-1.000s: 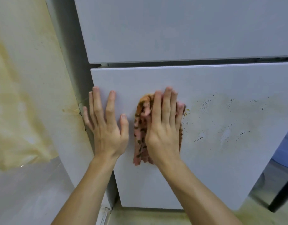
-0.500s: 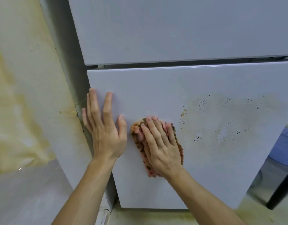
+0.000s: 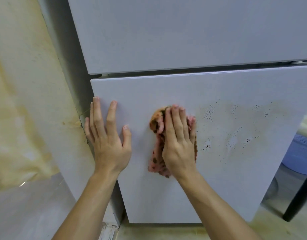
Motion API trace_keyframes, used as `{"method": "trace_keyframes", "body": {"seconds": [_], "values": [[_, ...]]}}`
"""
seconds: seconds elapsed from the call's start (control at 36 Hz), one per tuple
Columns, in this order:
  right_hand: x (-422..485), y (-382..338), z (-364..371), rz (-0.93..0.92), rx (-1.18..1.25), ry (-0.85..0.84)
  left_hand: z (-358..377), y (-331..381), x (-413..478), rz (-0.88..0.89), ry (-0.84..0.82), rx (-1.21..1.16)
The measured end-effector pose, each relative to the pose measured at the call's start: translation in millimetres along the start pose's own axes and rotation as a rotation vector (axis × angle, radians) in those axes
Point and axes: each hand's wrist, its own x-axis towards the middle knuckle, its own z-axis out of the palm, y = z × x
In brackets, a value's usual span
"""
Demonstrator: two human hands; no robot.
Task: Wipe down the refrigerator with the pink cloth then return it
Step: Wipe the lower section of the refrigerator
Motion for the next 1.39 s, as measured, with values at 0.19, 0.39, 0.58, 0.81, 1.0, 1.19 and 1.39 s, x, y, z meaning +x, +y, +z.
{"method": "trace_keyframes", "body": {"seconds": [0.19, 0.39, 0.58, 0.81, 1.0, 1.19, 1.39], "values": [[74, -4, -16, 0.303, 0.26, 0.264, 4, 2, 0, 0.018, 0.034, 0.04], [-3, 12, -3, -0.078, 0.048, 0.057, 18, 12, -5, 0.036, 0.124, 0.017], [-75, 50, -13, -0.329, -0.107, -0.192, 26, 19, -7, 0.059, 0.136, -0.022], [-47, 40, -18, -0.2, -0.048, -0.162, 33, 31, -16, 0.102, 0.045, -0.04], [57, 32, -31, 0.231, 0.175, 0.242, 36, 35, -16, 0.126, -0.003, 0.0], [54, 31, -27, 0.122, 0.043, 0.236, 41, 38, -16, 0.112, 0.03, -0.004], [-59, 69, -26, -0.224, -0.107, -0.076, 45, 44, -16, 0.1, 0.052, -0.02]]}}
